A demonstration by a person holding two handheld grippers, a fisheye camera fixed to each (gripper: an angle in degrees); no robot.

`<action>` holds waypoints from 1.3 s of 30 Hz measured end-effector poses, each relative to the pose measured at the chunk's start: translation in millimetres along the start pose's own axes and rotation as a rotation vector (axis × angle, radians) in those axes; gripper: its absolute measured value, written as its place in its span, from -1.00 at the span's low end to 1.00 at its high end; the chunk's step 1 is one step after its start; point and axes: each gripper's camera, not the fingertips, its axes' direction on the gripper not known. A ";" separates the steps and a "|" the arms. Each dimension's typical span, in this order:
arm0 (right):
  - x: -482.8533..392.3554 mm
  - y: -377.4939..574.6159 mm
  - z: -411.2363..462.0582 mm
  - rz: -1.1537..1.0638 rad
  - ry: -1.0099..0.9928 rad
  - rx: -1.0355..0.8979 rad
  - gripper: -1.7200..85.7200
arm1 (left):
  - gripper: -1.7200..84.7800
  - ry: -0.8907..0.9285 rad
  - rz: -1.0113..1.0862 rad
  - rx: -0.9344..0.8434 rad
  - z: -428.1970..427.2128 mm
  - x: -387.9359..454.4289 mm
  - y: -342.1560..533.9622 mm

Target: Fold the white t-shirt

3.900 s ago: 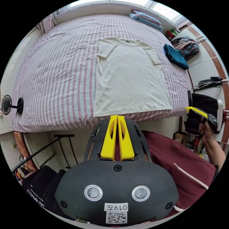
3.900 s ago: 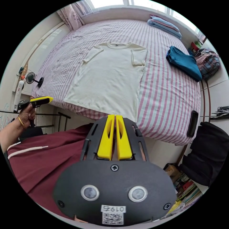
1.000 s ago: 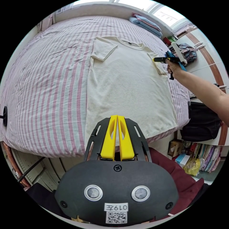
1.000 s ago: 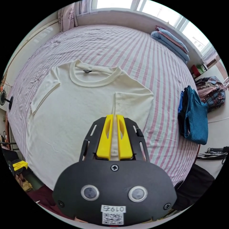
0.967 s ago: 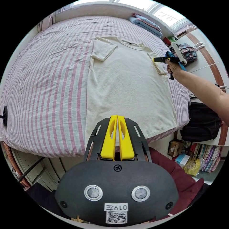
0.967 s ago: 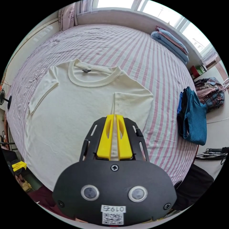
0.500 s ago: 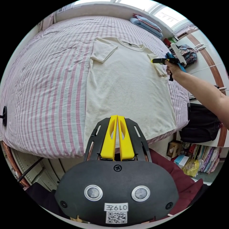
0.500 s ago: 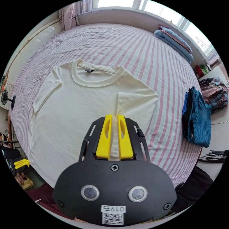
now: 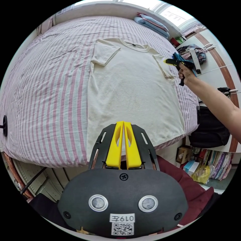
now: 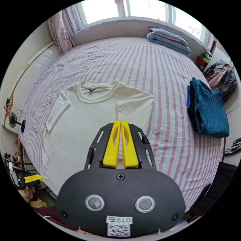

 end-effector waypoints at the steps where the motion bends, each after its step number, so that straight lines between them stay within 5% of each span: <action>1: 14.9 7.8 -5.4 0.052 0.030 0.023 -0.97 | -0.94 -0.002 0.004 0.001 -1.2 1.2 -0.9; 7: 102.6 51.0 -8.0 0.307 -0.119 0.007 -0.85 | -0.94 -0.007 0.012 0.008 -5.2 4.7 -3.4; 18: 137.8 99.8 8.3 0.352 -0.353 -0.047 -0.86 | -0.94 -0.001 0.046 -0.015 -1.2 26.7 -3.2; 23: 141.4 113.8 7.4 0.341 -0.289 -0.060 -0.97 | -0.93 -0.008 0.045 -0.010 -2.1 31.2 -1.9; 33: 133.9 145.4 5.9 0.309 -0.258 -0.053 -0.81 | -0.93 -0.015 0.031 -0.015 -1.2 35.0 12.4; 39: 79.5 151.9 -4.7 0.061 -0.130 -0.002 -0.85 | -0.93 -0.011 0.040 -0.017 0.5 41.2 22.5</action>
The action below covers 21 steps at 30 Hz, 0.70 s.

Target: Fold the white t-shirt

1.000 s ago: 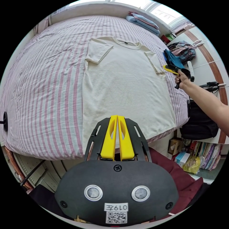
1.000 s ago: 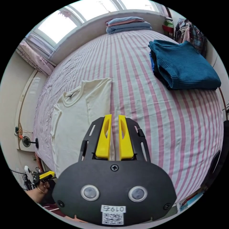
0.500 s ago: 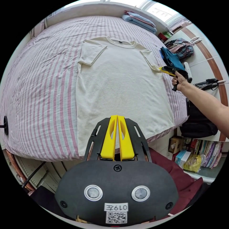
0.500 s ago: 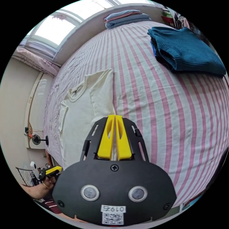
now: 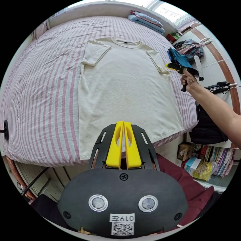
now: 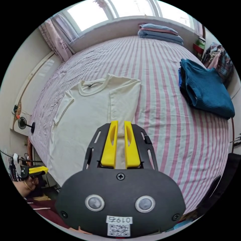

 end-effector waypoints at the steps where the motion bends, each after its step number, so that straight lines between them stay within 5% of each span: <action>1: -12.6 1.3 5.0 -0.057 0.016 -0.017 -0.86 | -0.93 0.001 0.000 0.000 0.4 0.8 1.8; 21: -57.2 71.5 52.3 -0.114 0.049 -0.132 -0.98 | -0.94 0.000 -0.016 0.006 4.7 -4.3 32.3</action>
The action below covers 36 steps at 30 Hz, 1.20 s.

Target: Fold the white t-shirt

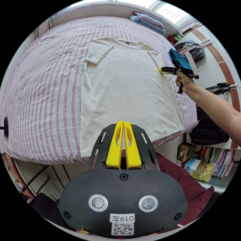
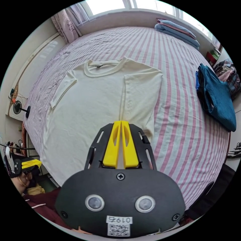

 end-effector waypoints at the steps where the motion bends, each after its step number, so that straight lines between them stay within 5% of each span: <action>1: -5.3 4.4 -2.2 -0.013 0.016 0.016 -0.98 | -0.94 0.001 0.003 0.000 0.6 0.6 1.3; 13: -40.4 109.4 -39.8 0.065 -0.168 -0.005 -0.98 | -0.94 0.054 0.023 -0.026 1.8 6.8 16.3; 23: -117.2 223.2 -123.4 -0.110 0.083 -0.014 -0.98 | -0.94 -0.008 0.155 -0.066 -45.4 49.9 46.4; 28: -112.0 260.4 -137.2 -0.040 -0.105 -0.035 -0.98 | -0.94 0.134 0.132 -0.026 -57.6 50.6 77.2; 36: -112.4 280.8 -139.3 -0.111 -0.106 -0.042 -0.98 | -0.94 -0.060 0.163 0.012 -56.8 52.8 119.6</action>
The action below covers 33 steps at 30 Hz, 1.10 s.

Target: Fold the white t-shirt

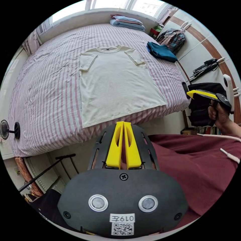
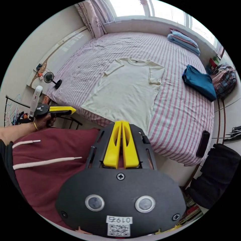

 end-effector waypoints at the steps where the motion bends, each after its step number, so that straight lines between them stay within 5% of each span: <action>1: 5.7 0.3 4.7 0.010 -0.047 -0.028 -0.98 | -0.94 0.006 -0.036 -0.018 4.8 -3.5 4.1; 15: 44.2 5.6 58.9 0.076 0.111 -0.148 -0.97 | -0.94 -0.012 -0.170 -0.088 56.0 -30.5 30.1; 33: 175.6 -21.5 159.2 0.207 -0.033 -0.215 -0.78 | -0.89 0.143 -0.322 0.088 114.6 -178.4 15.0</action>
